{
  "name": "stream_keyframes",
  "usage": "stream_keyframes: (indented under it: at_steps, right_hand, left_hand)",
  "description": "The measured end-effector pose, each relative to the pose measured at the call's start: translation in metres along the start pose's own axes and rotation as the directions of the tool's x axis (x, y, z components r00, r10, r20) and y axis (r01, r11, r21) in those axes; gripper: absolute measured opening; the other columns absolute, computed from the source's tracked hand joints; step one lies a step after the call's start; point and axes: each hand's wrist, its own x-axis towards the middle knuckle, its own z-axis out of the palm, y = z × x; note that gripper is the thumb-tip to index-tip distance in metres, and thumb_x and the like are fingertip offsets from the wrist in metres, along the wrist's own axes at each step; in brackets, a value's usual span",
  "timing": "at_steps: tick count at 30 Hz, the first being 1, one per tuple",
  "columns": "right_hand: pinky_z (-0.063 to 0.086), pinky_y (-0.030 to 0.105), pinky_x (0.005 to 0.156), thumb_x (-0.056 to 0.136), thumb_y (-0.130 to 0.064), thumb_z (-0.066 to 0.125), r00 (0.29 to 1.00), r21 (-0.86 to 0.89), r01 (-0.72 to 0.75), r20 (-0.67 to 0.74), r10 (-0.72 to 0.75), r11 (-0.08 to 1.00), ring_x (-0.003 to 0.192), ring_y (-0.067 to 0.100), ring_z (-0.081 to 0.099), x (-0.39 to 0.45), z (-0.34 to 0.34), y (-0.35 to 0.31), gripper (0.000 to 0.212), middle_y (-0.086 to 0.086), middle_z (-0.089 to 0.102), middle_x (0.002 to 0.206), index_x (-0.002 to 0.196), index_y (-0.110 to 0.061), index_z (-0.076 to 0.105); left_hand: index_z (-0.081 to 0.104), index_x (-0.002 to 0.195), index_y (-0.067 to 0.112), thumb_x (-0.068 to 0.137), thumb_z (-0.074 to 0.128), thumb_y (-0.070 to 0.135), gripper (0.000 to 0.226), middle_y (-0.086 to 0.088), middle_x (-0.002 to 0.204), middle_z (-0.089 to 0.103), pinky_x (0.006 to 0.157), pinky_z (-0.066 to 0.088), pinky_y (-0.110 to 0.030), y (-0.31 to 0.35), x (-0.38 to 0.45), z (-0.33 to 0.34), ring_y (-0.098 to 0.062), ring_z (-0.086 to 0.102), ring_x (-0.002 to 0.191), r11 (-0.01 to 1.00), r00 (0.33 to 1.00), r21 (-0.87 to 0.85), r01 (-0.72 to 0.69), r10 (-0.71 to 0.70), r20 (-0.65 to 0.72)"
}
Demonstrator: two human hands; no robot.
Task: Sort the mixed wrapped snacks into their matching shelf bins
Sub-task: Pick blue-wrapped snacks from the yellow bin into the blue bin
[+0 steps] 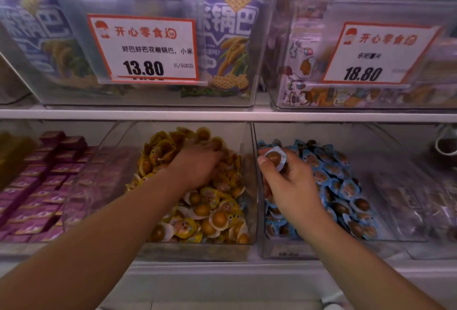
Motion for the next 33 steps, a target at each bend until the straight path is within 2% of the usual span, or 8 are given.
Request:
stream_keyframes:
  at_steps: [5, 8, 12, 18, 24, 26, 29, 33]
  right_hand:
    - [0.050, 0.023, 0.049, 0.098, -0.019, 0.060, 0.999, -0.018, 0.036, -0.010, -0.036, 0.999, 0.051, 0.015, 0.061, 0.002, -0.001, 0.002, 0.011, 0.011, 0.061, 0.066, 0.089, -0.017, 0.067]
    - [0.053, 0.032, 0.050, 0.098, -0.019, 0.060, 0.999, -0.015, 0.031, -0.014, -0.031, 0.999, 0.052, 0.020, 0.062, 0.003, 0.001, 0.004, 0.012, 0.012, 0.062, 0.066, 0.088, -0.015, 0.067]
    - [0.049, 0.020, 0.049, 0.098, -0.019, 0.060, 1.000, -0.002, 0.005, -0.012, -0.005, 1.000, 0.049, 0.010, 0.060, 0.003, 0.001, 0.004, 0.011, 0.010, 0.062, 0.064, 0.091, -0.014, 0.068]
    - [0.045, 0.016, 0.049, 0.097, -0.021, 0.060, 1.000, -0.016, -0.017, -0.001, 0.017, 1.000, 0.049, 0.009, 0.060, 0.002, 0.000, 0.004, 0.014, 0.012, 0.062, 0.067, 0.088, -0.014, 0.068]
    - [0.044, 0.015, 0.045, 0.097, -0.022, 0.060, 0.999, -0.027, -0.030, -0.016, 0.030, 0.999, 0.044, 0.006, 0.058, 0.005, 0.001, 0.005, 0.014, 0.004, 0.061, 0.061, 0.084, -0.019, 0.067]
    - [0.045, 0.016, 0.045, 0.097, -0.021, 0.061, 0.998, -0.022, -0.054, -0.021, 0.054, 0.998, 0.044, 0.006, 0.059, 0.006, 0.002, 0.006, 0.015, 0.002, 0.062, 0.060, 0.084, -0.020, 0.067]
    - [0.045, 0.015, 0.047, 0.097, -0.021, 0.061, 0.998, -0.024, -0.059, -0.030, 0.058, 0.998, 0.046, 0.007, 0.061, 0.007, 0.002, 0.005, 0.015, 0.007, 0.064, 0.066, 0.085, -0.018, 0.068]
    - [0.045, 0.017, 0.047, 0.097, -0.022, 0.061, 0.997, -0.033, -0.071, -0.033, 0.070, 0.997, 0.046, 0.009, 0.060, 0.007, 0.002, 0.005, 0.015, 0.002, 0.062, 0.059, 0.084, -0.019, 0.068]
  left_hand:
    - [0.066, 0.114, 0.028, 0.092, 0.050, 0.042, 0.031, 0.004, 0.116, 0.060, 0.084, 0.041, -0.031, 0.012, -0.001, -0.014, -0.022, 0.057, 0.105, 0.991, 0.972, -0.097, -0.097, 0.073, -0.224]
    - [0.064, 0.102, 0.032, 0.074, 0.061, 0.053, 0.035, 0.012, 0.096, 0.057, 0.066, 0.044, -0.019, 0.034, -0.015, -0.018, -0.015, 0.061, 0.088, 0.909, 0.986, -0.397, -0.125, 0.159, 0.055]
    - [0.047, 0.136, 0.040, 0.075, 0.058, 0.073, 0.071, 0.004, 0.122, 0.048, 0.096, 0.045, -0.042, 0.037, -0.020, -0.005, -0.022, 0.054, 0.109, 0.980, 0.953, -0.192, -0.054, 0.108, 0.284]
    - [0.064, 0.112, 0.037, 0.088, 0.061, 0.042, 0.024, 0.004, 0.120, 0.057, 0.085, 0.039, -0.032, 0.004, 0.004, -0.010, -0.021, 0.057, 0.110, 0.981, 0.972, -0.156, -0.116, 0.144, 0.184]
    - [0.061, 0.124, 0.040, 0.096, 0.050, 0.041, 0.030, -0.002, 0.153, 0.034, 0.112, 0.029, -0.049, -0.007, -0.009, -0.002, -0.031, 0.039, 0.135, 0.999, 0.997, -0.006, -0.041, 0.041, 0.063]
    - [0.065, 0.118, 0.037, 0.094, 0.049, 0.046, 0.030, -0.002, 0.137, 0.050, 0.102, 0.040, -0.044, 0.012, -0.011, -0.006, -0.028, 0.050, 0.123, 0.992, 0.997, -0.098, -0.083, 0.082, -0.013]
    - [0.069, 0.102, 0.028, 0.086, 0.047, 0.058, 0.040, 0.000, 0.102, 0.062, 0.087, 0.044, -0.040, 0.039, -0.009, -0.008, -0.025, 0.059, 0.100, 0.991, 0.993, -0.121, -0.064, 0.075, 0.094]
    - [0.065, 0.104, 0.029, 0.086, 0.057, 0.051, 0.030, 0.001, 0.106, 0.066, 0.095, 0.038, -0.044, 0.050, -0.004, 0.000, -0.025, 0.058, 0.106, 0.993, 0.982, -0.119, 0.025, -0.002, 0.189]
